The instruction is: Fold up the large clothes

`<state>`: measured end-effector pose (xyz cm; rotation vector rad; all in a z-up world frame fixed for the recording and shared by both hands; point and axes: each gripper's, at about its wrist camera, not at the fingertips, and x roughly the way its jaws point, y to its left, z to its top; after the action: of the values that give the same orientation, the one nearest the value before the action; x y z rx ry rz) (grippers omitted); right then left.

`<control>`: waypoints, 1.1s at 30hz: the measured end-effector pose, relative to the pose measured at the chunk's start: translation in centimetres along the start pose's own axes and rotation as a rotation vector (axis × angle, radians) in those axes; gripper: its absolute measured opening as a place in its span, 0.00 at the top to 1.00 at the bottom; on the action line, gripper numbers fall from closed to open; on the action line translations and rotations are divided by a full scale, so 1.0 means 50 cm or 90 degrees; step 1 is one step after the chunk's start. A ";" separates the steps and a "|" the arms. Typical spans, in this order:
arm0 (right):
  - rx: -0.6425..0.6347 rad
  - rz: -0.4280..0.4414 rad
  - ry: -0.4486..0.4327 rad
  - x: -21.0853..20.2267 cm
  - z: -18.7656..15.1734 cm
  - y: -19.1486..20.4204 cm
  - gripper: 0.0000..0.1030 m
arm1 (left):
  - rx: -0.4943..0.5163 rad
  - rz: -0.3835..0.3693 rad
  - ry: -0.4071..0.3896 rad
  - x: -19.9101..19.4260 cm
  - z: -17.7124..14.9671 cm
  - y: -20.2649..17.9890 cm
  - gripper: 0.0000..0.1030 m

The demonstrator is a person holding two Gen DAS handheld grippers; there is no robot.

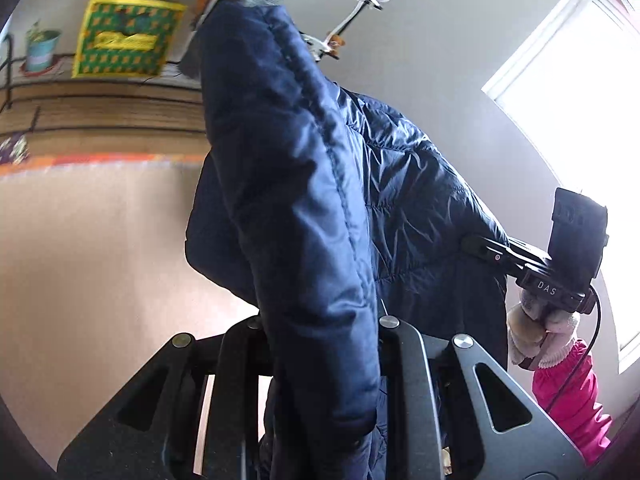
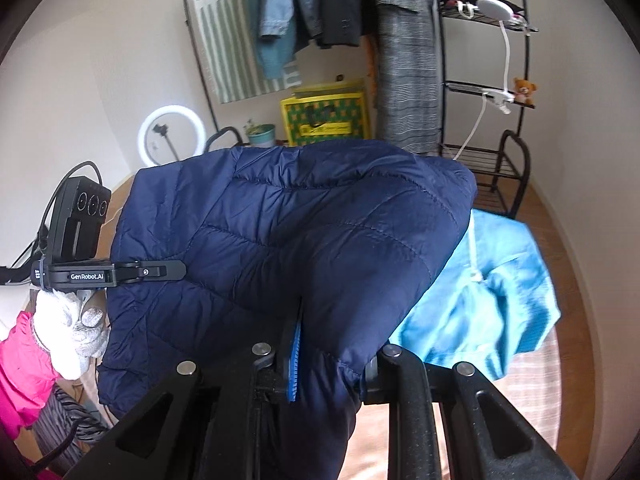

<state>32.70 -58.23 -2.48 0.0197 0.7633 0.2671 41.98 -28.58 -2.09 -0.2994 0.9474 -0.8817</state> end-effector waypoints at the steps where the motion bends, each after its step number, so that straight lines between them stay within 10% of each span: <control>1: 0.002 -0.008 -0.006 -0.004 0.005 -0.020 0.82 | 0.007 -0.001 -0.002 0.014 0.010 -0.009 0.81; 13: 0.041 -0.088 -0.075 0.055 0.106 -0.251 0.83 | 0.056 -0.001 -0.038 0.263 0.144 -0.090 0.82; 26: -0.031 -0.161 -0.023 0.276 0.158 -0.357 0.82 | 0.021 0.056 -0.048 0.450 0.156 0.004 0.82; 33: 0.036 -0.329 0.008 0.297 0.101 -0.449 0.35 | -0.010 0.074 -0.042 0.491 0.146 0.060 0.80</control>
<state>51.61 -75.87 -11.48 -0.1240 0.7622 -0.2457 56.28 -46.55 -13.83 -0.2823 0.9012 -0.7541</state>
